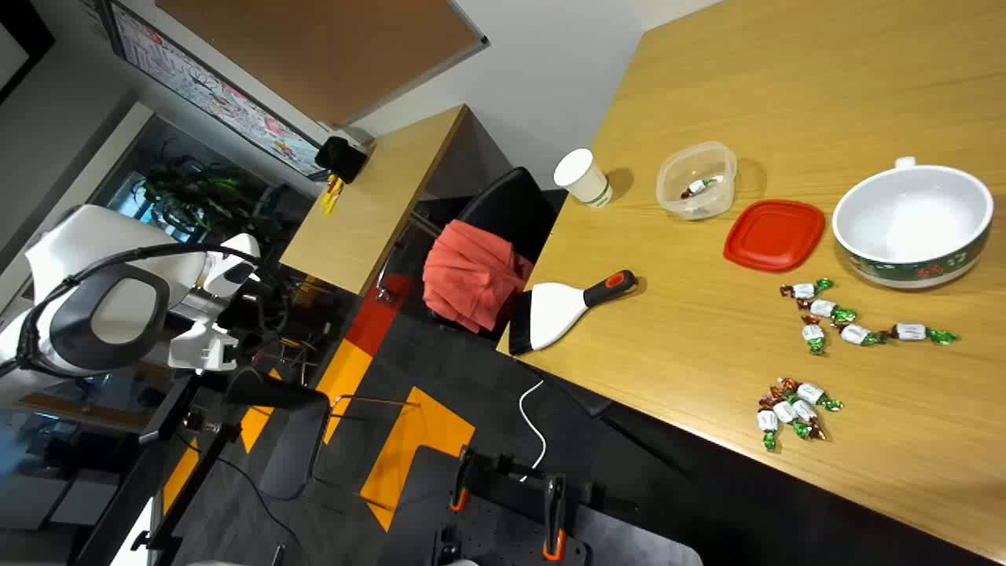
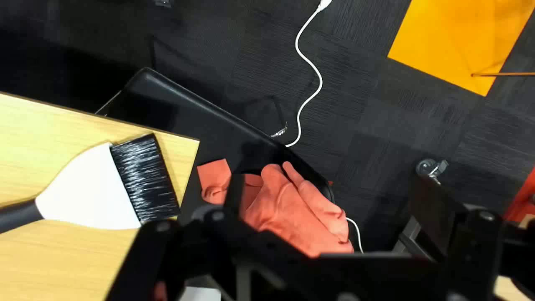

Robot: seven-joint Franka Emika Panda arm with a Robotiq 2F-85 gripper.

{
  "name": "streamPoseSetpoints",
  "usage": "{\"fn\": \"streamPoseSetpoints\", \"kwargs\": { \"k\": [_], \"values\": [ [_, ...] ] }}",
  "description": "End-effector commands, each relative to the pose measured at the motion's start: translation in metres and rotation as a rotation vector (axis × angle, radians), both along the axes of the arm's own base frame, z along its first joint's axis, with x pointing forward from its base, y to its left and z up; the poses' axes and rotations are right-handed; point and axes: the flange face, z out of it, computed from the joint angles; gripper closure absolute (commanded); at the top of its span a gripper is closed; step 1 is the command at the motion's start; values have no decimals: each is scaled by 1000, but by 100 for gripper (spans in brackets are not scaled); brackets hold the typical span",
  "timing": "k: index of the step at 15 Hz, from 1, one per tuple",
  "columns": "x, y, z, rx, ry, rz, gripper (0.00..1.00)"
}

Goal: Use the hand broom to sweep the sweets to the right

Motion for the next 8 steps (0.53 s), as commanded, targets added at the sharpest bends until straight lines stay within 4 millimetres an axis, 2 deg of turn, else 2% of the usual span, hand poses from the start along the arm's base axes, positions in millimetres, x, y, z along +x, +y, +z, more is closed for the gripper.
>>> {"fn": "streamPoseSetpoints", "kwargs": {
  "k": [1, 4, 6, 8],
  "values": [
    [0, 0, 1, 0, 1, 0, 0],
    [0, 0, 1, 0, 1, 0, 0],
    [7, -9, 6, -4, -15, -34, 0],
    [22, -28, 15, 9, -49, -149, 0]
  ]
}}
